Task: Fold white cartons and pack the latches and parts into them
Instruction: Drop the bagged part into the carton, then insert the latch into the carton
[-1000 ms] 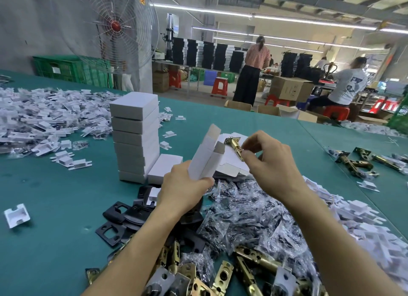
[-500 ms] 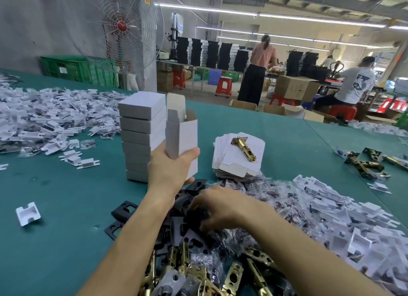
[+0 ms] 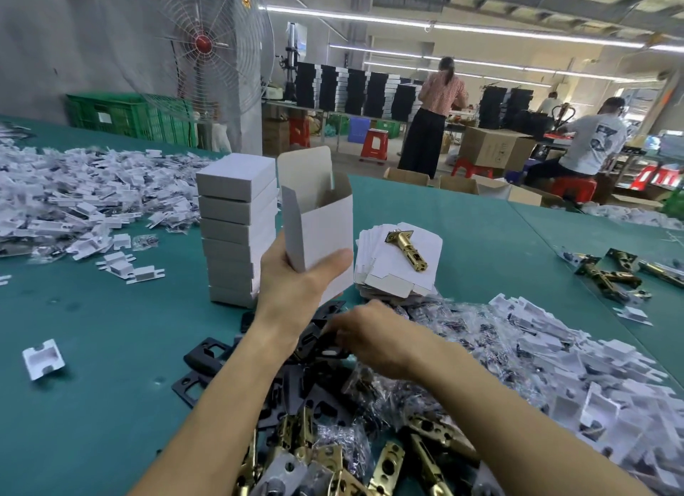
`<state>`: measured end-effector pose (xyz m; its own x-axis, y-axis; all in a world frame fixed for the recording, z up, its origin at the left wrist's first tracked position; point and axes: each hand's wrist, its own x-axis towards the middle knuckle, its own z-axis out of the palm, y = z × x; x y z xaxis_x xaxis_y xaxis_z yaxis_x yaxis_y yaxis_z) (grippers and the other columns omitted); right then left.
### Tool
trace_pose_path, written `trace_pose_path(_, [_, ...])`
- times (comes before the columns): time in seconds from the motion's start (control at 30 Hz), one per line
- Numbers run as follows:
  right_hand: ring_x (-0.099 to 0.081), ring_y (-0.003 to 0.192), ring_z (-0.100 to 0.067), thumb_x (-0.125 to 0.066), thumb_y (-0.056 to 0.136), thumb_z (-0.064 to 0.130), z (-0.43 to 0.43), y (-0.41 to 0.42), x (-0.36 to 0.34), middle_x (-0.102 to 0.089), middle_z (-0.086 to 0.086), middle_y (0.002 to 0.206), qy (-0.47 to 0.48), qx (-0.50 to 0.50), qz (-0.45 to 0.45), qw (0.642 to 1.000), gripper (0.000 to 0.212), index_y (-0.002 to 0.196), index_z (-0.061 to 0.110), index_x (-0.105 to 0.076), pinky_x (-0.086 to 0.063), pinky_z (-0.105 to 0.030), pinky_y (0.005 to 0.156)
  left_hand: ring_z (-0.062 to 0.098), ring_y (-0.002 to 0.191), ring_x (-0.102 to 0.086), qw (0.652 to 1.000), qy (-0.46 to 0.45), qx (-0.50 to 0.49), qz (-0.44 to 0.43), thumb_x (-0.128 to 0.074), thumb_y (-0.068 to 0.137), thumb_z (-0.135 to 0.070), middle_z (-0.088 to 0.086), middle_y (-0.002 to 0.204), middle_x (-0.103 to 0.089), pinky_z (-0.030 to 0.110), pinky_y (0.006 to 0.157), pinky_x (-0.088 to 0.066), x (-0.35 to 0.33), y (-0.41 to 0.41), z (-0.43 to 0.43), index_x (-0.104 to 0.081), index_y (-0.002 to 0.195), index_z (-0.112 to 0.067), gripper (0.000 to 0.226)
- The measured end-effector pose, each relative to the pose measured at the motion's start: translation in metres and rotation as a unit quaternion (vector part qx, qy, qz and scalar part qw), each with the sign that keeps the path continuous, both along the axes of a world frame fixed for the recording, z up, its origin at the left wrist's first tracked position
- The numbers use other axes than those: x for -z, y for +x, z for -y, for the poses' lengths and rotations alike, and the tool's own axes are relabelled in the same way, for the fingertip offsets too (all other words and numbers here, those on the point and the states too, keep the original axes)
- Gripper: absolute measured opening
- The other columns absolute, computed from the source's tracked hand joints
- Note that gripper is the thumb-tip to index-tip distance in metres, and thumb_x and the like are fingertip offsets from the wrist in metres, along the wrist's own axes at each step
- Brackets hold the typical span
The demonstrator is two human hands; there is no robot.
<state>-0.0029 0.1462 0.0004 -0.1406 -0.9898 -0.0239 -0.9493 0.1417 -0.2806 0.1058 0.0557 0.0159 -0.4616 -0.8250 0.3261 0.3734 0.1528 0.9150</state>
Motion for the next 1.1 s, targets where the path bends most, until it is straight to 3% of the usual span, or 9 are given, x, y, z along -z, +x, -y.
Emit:
trace_pose_path(0.13, [-0.066,0.079,-0.002,-0.061,0.096,0.011,-0.023,-0.017,-0.031,-0.074,0.006,0.096,-0.141,0.070,0.122,0.980,0.021,0.110,0.018,-0.075,-0.054,-0.020,0.080,0.007,0.079,-0.071,0.999,-0.045,0.012,0.000,-0.085,0.072,-0.001,-0.007,0.083,-0.074,0.023,0.063,-0.058,0.002,0.001,-0.004,-0.069,0.097,-0.014,0.032])
trace_pose_path(0.27, [-0.067,0.081,-0.009,-0.063,0.094,0.008,-0.053,-0.034,-0.066,-0.073,0.004,0.090,-0.300,0.134,0.113,0.938,0.019,0.106,0.016,-0.075,-0.054,-0.022,0.074,0.004,0.077,-0.068,0.997,-0.081,-0.001,0.014,-0.087,0.070,-0.007,-0.010,0.083,-0.072,0.023,0.063,-0.059,0.004,0.002,-0.005,-0.069,0.093,-0.025,0.035])
trace_pose_path(0.37, [-0.070,0.085,-0.011,-0.065,0.092,0.006,-0.071,-0.032,-0.093,-0.074,0.007,0.095,-0.416,0.094,0.127,0.896,0.024,0.109,0.021,-0.072,-0.059,-0.038,0.080,0.003,0.069,-0.065,0.994,-0.099,0.033,0.017,-0.082,0.066,-0.012,-0.012,0.076,-0.068,0.024,0.057,-0.057,0.003,0.003,-0.008,-0.070,0.084,-0.029,0.029])
trace_pose_path(0.47, [-0.070,0.084,-0.009,-0.068,0.089,0.007,-0.076,-0.016,-0.113,-0.074,0.010,0.094,-0.461,0.001,0.078,0.884,0.025,0.106,0.026,-0.071,-0.056,-0.024,0.071,0.008,0.065,-0.060,0.986,-0.136,0.072,0.058,-0.076,0.068,-0.015,-0.012,0.071,-0.064,0.031,0.054,-0.051,0.006,0.001,-0.011,-0.069,0.084,-0.032,0.025])
trace_pose_path(0.57, [-0.061,0.081,-0.019,-0.069,0.090,0.019,-0.073,-0.005,-0.121,-0.075,0.006,0.090,-0.415,-0.019,-0.055,0.908,0.019,0.105,0.027,-0.076,-0.049,-0.031,0.064,0.016,0.066,-0.058,0.976,-0.172,0.080,0.103,-0.075,0.069,-0.017,-0.013,0.071,-0.061,0.029,0.053,-0.045,0.011,-0.002,-0.013,-0.068,0.084,-0.034,0.023])
trace_pose_path(0.67, [-0.051,0.084,-0.019,-0.065,0.094,0.024,-0.068,-0.002,-0.123,-0.073,0.006,0.095,-0.307,-0.007,-0.113,0.945,0.020,0.109,0.031,-0.075,-0.047,-0.040,0.067,0.017,0.068,-0.059,0.969,-0.184,0.088,0.138,-0.076,0.068,-0.022,-0.014,0.073,-0.061,0.028,0.054,-0.046,0.013,-0.004,-0.015,-0.067,0.086,-0.036,0.025])
trace_pose_path(0.77, [-0.053,0.095,-0.019,-0.060,0.098,0.025,-0.060,0.001,-0.123,-0.069,0.002,0.105,-0.216,0.013,-0.127,0.968,0.024,0.114,0.038,-0.071,-0.048,-0.042,0.077,0.008,0.063,-0.057,0.967,-0.178,0.116,0.140,-0.077,0.067,-0.021,-0.013,0.072,-0.062,0.021,0.052,-0.047,0.013,-0.003,-0.016,-0.067,0.085,-0.035,0.025])
trace_pose_path(0.87, [-0.055,0.104,-0.019,-0.063,0.096,0.026,-0.056,0.004,-0.122,-0.065,0.005,0.107,-0.216,0.005,-0.104,0.971,0.021,0.112,0.035,-0.073,-0.049,-0.043,0.082,0.006,0.062,-0.058,0.970,-0.157,0.137,0.130,-0.077,0.066,-0.017,-0.011,0.071,-0.063,0.020,0.052,-0.048,0.011,-0.003,-0.018,-0.069,0.082,-0.037,0.027])
trace_pose_path(1.1, [-0.058,0.102,-0.021,-0.063,0.097,0.028,-0.046,0.009,-0.125,-0.065,0.011,0.114,-0.141,-0.006,-0.113,0.983,0.020,0.106,0.041,-0.073,-0.051,-0.038,0.078,0.009,0.064,-0.058,0.969,-0.138,0.161,0.124,-0.078,0.066,-0.013,-0.010,0.072,-0.061,0.024,0.052,-0.051,0.010,-0.002,-0.018,-0.070,0.086,-0.029,0.028])
